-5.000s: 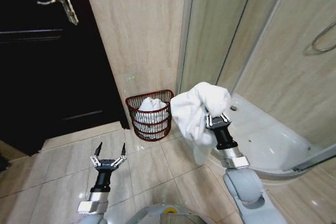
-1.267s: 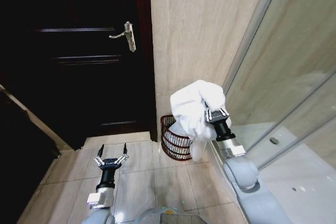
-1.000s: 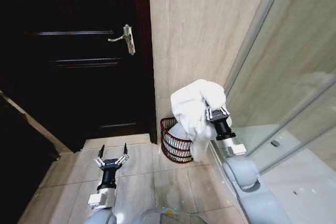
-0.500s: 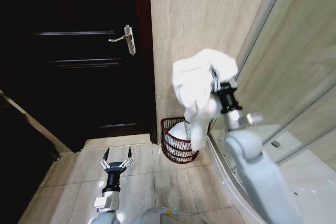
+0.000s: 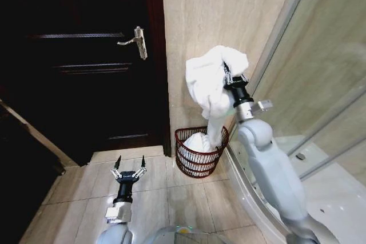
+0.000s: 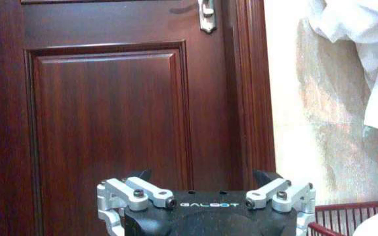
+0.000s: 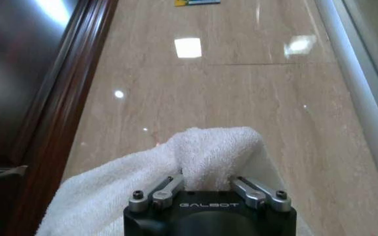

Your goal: Discard the used towel into the hamper.

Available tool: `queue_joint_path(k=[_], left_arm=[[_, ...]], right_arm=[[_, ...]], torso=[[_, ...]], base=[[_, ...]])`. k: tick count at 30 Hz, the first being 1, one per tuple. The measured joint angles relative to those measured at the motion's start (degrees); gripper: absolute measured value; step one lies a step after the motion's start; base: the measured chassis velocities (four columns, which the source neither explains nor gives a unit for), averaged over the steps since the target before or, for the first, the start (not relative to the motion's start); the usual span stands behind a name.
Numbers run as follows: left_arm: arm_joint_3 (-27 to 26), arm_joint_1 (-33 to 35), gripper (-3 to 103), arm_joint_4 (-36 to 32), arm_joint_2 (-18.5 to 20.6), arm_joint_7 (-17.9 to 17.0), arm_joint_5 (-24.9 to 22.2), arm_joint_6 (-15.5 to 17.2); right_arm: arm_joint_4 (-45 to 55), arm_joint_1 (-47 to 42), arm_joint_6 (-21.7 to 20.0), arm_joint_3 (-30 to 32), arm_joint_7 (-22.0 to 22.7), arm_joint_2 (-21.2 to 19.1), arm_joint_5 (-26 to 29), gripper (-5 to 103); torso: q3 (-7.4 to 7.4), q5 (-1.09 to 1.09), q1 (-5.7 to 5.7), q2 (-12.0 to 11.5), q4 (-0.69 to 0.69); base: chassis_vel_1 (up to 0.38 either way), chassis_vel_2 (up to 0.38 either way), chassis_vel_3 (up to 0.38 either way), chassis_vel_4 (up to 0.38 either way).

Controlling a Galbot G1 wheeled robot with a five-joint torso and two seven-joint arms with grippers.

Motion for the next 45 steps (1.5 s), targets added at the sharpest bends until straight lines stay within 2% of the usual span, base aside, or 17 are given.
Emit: queue_joint_path(k=[7,13,15,22,27,28,30,31,34,35,36,38,39,41,43,44,45], left_arm=[[-0.79,0.57,100,0.54,-0.14,0.04,-0.39,-1.08],[-0.41,0.66,100,2.36,-0.29,-0.13,-0.47,-2.69],[0.07,0.87,100,2.72,-0.27,-0.37,-0.44,-3.31],[-0.34,1.14,100,3.01,-0.04,-0.64,-0.61,-4.01],[-0.76,1.15,100,3.25,0.03,-0.62,-0.94,-4.19],[-0.95,1.13,100,3.26,0.04,-0.59,-1.10,-4.21],[-1.70,1.15,100,2.92,0.04,-0.25,-1.43,-4.19],[-1.70,1.15,100,2.92,0.04,-0.25,-1.43,-4.19],[-2.74,1.36,100,1.49,-0.05,0.53,-1.90,-3.80],[-2.74,1.36,100,1.49,-0.05,0.53,-1.90,-3.80],[-2.85,1.40,100,1.15,-0.06,0.66,-1.97,-3.68],[-2.39,1.50,100,1.01,-0.32,0.70,-2.00,-3.62],[-2.39,1.50,100,1.01,-0.32,0.70,-2.00,-3.62],[-1.66,1.70,100,0.92,-0.64,0.26,-1.96,-3.68],[-1.25,1.98,100,0.69,-0.73,-0.24,-1.98,-3.74],[-1.25,1.98,100,0.69,-0.73,-0.24,-1.98,-3.74],[-1.17,2.22,100,0.60,-0.63,-0.60,-1.99,-3.96]], right_arm=[[-1.54,-3.27,0.06,-0.07,0.06,1.08,-0.90,13],[-4.35,-9.14,2.87,-0.37,1.77,3.53,-3.14,13],[-9.17,-11.15,5.75,-0.39,1.89,5.61,-4.79,13],[-19.26,-15.35,9.99,0.07,1.13,9.62,-7.01,13],[-19.94,-17.81,9.35,0.12,1.43,10.24,-7.33,13],[-18.33,-19.39,6.85,0.17,1.71,9.94,-7.07,13],[-12.56,-23.61,-2.13,0.33,2.88,8.12,-5.63,13],[-12.56,-23.61,-2.13,0.33,2.88,8.12,-5.63,13],[-5.18,-27.20,-11.67,1.17,5.00,5.21,-1.51,13],[-5.18,-27.20,-11.67,1.17,5.00,5.21,-1.51,13],[-1.62,-28.45,-16.53,1.87,5.57,3.92,1.39,13],[3.45,-29.90,-26.88,4.32,2.51,1.52,5.24,13],[3.45,-29.90,-26.88,4.32,2.51,1.52,5.24,13],[5.27,-29.70,-33.87,6.02,-1.04,-0.04,6.38,13],[5.04,-27.77,-38.57,6.43,-2.01,-0.61,8.23,13],[5.04,-27.77,-38.57,6.43,-2.01,-0.61,8.23,13],[3.48,-25.61,-40.81,6.27,-2.20,-0.75,10.27,13]], torso=[[-0.03,0.03,-0.02,-0.05,-0.02],[-0.07,0.01,-0.04,-0.08,-0.02],[-0.07,0.02,-0.04,-0.11,-0.01],[-0.09,0.02,-0.05,-0.14,-0.01],[-0.10,0.01,-0.05,-0.15,0.00],[-0.10,0.02,-0.05,-0.15,0.01],[-0.10,0.01,-0.05,-0.16,-0.01],[-0.10,0.01,-0.05,-0.16,-0.01],[-0.11,0.02,-0.06,-0.16,-0.01],[-0.11,0.02,-0.06,-0.16,-0.01],[-0.12,0.01,-0.06,-0.16,-0.02],[-0.12,0.01,-0.07,-0.16,-0.02],[-0.12,0.01,-0.07,-0.16,-0.02],[-0.12,0.01,-0.07,-0.17,-0.02],[-0.12,0.01,-0.07,-0.17,-0.02],[-0.12,0.01,-0.07,-0.17,-0.02],[-0.13,0.01,-0.07,-0.17,0.00]], base=[[0.000,0.000,0.000,0.000],[0.000,0.000,0.000,0.000],[0.000,0.000,0.000,0.000],[0.000,0.000,0.000,0.000],[0.000,0.000,0.000,0.000],[0.000,0.000,0.000,0.000],[0.000,0.000,0.000,0.000],[0.000,0.000,0.000,0.000],[0.000,0.000,0.000,0.000],[0.000,0.000,0.000,0.000],[0.000,0.000,0.000,0.000],[0.000,0.000,0.000,0.000],[0.000,0.000,0.000,0.000],[0.000,0.000,0.000,0.000],[0.000,0.000,0.000,0.000],[0.000,0.000,0.000,0.000],[0.000,0.000,0.000,0.000]])
